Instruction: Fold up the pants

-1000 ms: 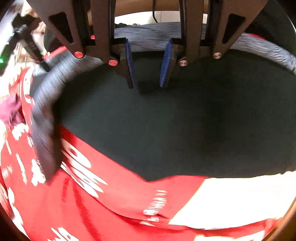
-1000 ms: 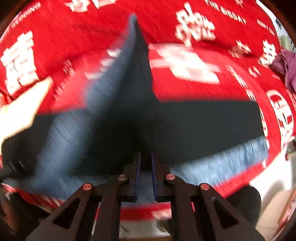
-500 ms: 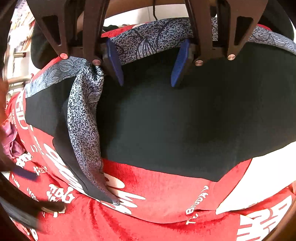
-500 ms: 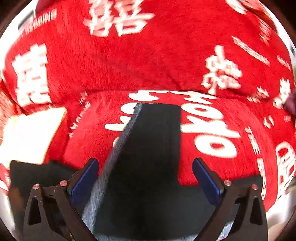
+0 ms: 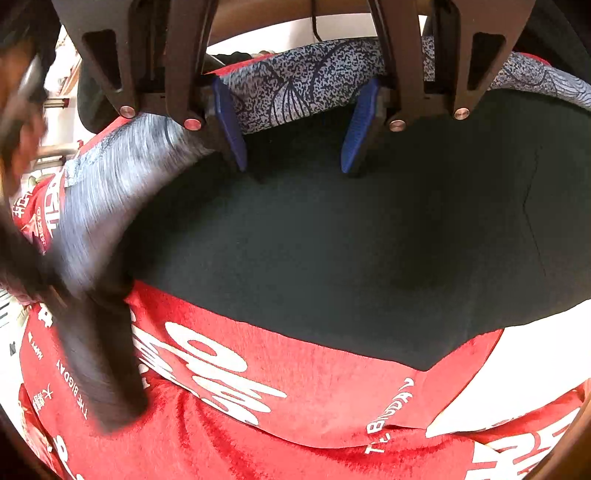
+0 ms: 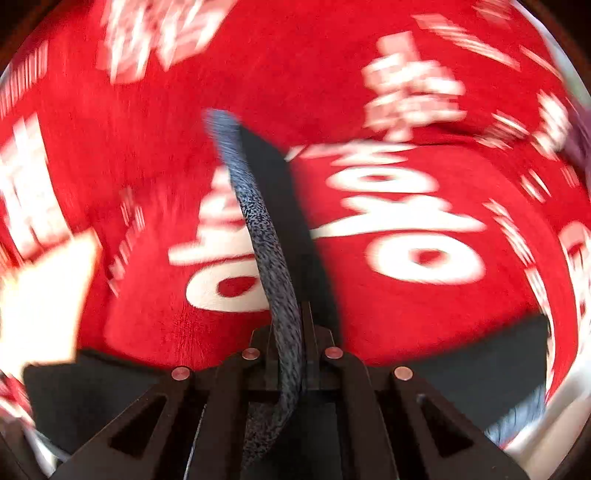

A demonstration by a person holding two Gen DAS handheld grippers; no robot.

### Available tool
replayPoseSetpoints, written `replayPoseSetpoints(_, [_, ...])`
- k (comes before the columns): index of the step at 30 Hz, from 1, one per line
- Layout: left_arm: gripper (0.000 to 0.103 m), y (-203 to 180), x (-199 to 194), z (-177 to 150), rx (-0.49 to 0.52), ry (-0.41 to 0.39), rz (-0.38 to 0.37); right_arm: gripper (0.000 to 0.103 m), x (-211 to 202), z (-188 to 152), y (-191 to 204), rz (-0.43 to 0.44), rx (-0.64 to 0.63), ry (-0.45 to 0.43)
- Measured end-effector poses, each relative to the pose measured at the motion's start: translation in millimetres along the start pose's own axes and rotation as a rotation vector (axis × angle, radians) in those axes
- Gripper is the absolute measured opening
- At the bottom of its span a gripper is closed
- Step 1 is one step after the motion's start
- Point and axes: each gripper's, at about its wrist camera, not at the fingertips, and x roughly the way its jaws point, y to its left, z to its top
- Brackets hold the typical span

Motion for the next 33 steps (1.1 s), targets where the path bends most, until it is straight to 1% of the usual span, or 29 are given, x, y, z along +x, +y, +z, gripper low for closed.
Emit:
replayPoseSetpoints(2, [0.054, -3.1, 0.9, -0.7, 0.016, -0.003, 0.014, 0.006, -35.3, -38.5, -50.4, 0.030, 0.106, -0.072])
replayPoseSetpoints(3, [0.054, -4.6, 1.6, -0.8, 0.023, -0.003, 0.022, 0.006, -42.4, -56.1, -68.4, 0.037, 0.141, -0.081])
replayPoseSetpoints(5, [0.054, -6.7, 2.4, 0.5, 0.023, 0.002, 0.033, 0.009, -45.7, -93.6, -106.3, 0.065, 0.225, -0.065])
replayPoseSetpoints(7, [0.054, -8.0, 3.1, 2.3, 0.019, 0.009, 0.039, 0.011, -35.7, -122.9, -134.7, 0.092, 0.272, -0.011])
replayPoseSetpoints(8, [0.054, -8.8, 3.6, 3.6, 0.017, 0.013, 0.043, 0.020, -31.3, -129.1, -145.4, 0.087, 0.298, 0.010])
replayPoseSetpoints(9, [0.054, -10.0, 3.6, 4.0, 0.015, 0.013, 0.044, 0.032, -26.1, -132.7, -155.1, 0.095, 0.336, 0.025])
replayPoseSetpoints(10, [0.054, -9.9, 3.9, 4.1, 0.013, 0.014, 0.044, 0.033, -21.2, -132.5, -165.5, 0.124, 0.382, 0.038])
replayPoseSetpoints(11, [0.054, -9.5, 3.8, 3.9, 0.011, 0.013, 0.043, 0.035, -19.4, -130.9, -174.6, 0.158, 0.418, 0.022])
replayPoseSetpoints(13, [0.054, -9.5, 3.9, 3.1, 0.008, 0.013, 0.044, 0.055, -27.1, -124.6, -186.6, 0.164, 0.441, -0.027])
replayPoseSetpoints(14, [0.054, -9.9, 4.3, 3.2, 0.010, 0.014, 0.046, 0.076, -31.1, -122.8, -191.7, 0.163, 0.451, -0.049])
replayPoseSetpoints(15, [0.054, -10.7, 4.8, 3.5, 0.012, 0.015, 0.052, 0.083, -34.3, -123.1, -198.0, 0.165, 0.466, -0.079])
replayPoseSetpoints(16, [0.054, -11.6, 5.5, 4.0, 0.012, 0.017, 0.058, 0.083, -36.5, -123.8, -202.6, 0.171, 0.481, -0.101])
replayPoseSetpoints(17, [0.054, -12.6, 6.1, 4.4, 0.016, 0.018, 0.064, 0.082, -36.1, -123.3, -210.9, 0.194, 0.495, -0.111])
replayPoseSetpoints(18, [0.054, -14.0, 6.8, 4.8, 0.021, 0.018, 0.072, 0.067, -35.3, -122.8, -216.1, 0.227, 0.506, -0.114])
replayPoseSetpoints(19, [0.054, -14.7, 7.3, 4.7, 0.024, 0.018, 0.076, 0.050, -35.9, -121.3, -219.2, 0.259, 0.511, -0.112])
replayPoseSetpoints(20, [0.054, -15.1, 7.6, 5.0, 0.025, 0.019, 0.078, 0.015, -39.8, -119.4, -219.9, 0.264, 0.509, -0.101])
replayPoseSetpoints(21, [0.054, -14.8, 7.3, 5.1, 0.021, 0.019, 0.076, 0.007, -39.3, -116.6, -221.3, 0.256, 0.509, -0.095])
replayPoseSetpoints(23, [0.054, -12.8, 7.0, 5.6, 0.012, 0.019, 0.066, 0.007, -52.4, -111.7, -220.6, 0.269, 0.491, -0.128])
replayPoseSetpoints(24, [0.054, -12.7, 7.0, 5.2, 0.007, 0.017, 0.063, 0.007, -59.3, -108.7, -218.8, 0.249, 0.461, -0.140])
replayPoseSetpoints(25, [0.054, -12.8, 7.1, 5.0, 0.005, 0.016, 0.062, 0.007, -61.2, -105.9, -215.5, 0.214, 0.425, -0.134])
replayPoseSetpoints(26, [0.054, -13.3, 7.4, 4.8, 0.008, 0.016, 0.066, 0.007, -55.1, -106.1, -217.0, 0.193, 0.420, -0.116])
replayPoseSetpoints(27, [0.054, -14.2, 7.6, 4.4, 0.012, 0.015, 0.069, 0.006, -46.0, -109.6, -220.7, 0.171, 0.436, -0.081])
replayPoseSetpoints(29, [0.054, -15.1, 7.3, 3.5, 0.022, 0.016, 0.073, 0.006, -23.3, -123.6, -236.1, 0.132, 0.510, 0.004])
replayPoseSetpoints(30, [0.054, -15.0, 6.7, 3.1, 0.022, 0.016, 0.073, 0.006, -23.0, -129.6, -241.7, 0.154, 0.544, -0.015])
replayPoseSetpoints(31, [0.054, -14.7, 6.0, 2.9, 0.019, 0.018, 0.071, 0.006, -25.8, -129.3, -239.4, 0.131, 0.535, -0.022])
replayPoseSetpoints(32, [0.054, -13.6, 5.0, 3.0, 0.012, 0.024, 0.067, 0.008, -27.5, -126.7, -235.8, 0.099, 0.508, -0.019])
replayPoseSetpoints(33, [0.054, -13.2, 3.8, 3.2, 0.006, 0.026, 0.065, 0.020, -29.0, -123.1, -232.6, 0.073, 0.485, -0.008])
